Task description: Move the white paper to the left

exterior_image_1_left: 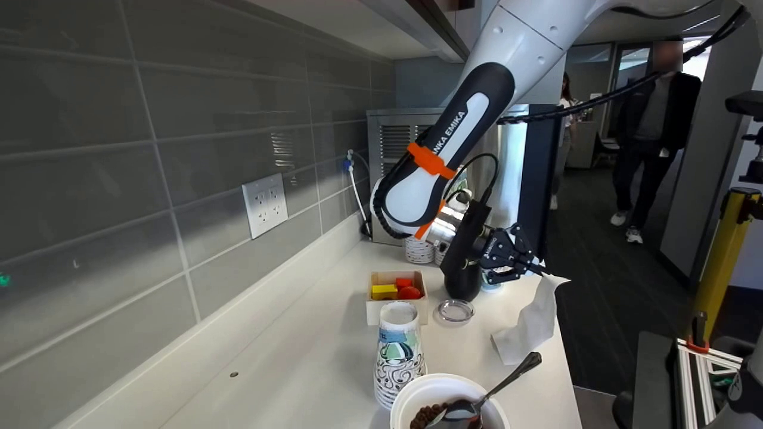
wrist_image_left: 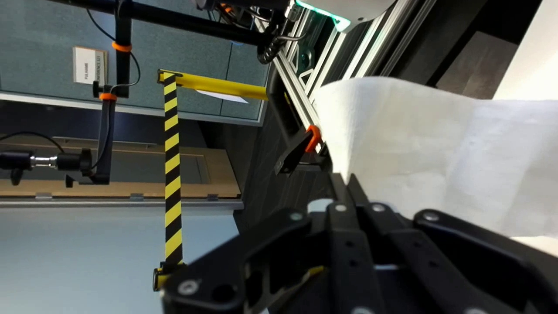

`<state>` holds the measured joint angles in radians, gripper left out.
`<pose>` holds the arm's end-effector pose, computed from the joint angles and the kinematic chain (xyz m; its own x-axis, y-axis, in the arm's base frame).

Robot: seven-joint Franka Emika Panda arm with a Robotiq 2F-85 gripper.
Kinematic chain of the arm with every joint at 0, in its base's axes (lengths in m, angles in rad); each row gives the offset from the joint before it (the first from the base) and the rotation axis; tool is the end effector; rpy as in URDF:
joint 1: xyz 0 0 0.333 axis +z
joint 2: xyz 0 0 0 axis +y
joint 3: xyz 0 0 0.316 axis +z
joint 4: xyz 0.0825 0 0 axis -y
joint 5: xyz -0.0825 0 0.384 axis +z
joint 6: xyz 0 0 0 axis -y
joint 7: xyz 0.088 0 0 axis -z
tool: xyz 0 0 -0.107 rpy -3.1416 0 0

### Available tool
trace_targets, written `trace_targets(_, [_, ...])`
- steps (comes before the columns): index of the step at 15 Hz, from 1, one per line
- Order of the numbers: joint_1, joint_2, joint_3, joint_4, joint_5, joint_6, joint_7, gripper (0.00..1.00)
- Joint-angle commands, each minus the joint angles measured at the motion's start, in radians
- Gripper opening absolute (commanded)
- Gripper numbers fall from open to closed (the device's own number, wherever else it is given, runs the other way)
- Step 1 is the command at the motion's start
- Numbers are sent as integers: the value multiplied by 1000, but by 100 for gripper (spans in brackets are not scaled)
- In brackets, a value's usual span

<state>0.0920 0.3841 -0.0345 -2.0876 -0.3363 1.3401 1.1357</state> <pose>0.4458 -0.0157 0.2251 0.4707 -0.8636 -0.1808 -0.2663 -0.3344 0.9040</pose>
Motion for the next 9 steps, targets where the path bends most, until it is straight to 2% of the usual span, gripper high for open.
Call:
trace_targets(1, [23, 86, 6, 107, -49, -99, -51, 0])
trace_targets(5, [39, 129, 6, 162, -83, -138, -95, 0])
trace_targets(9, [41, 148, 6, 186, -96, -128, -134, 0])
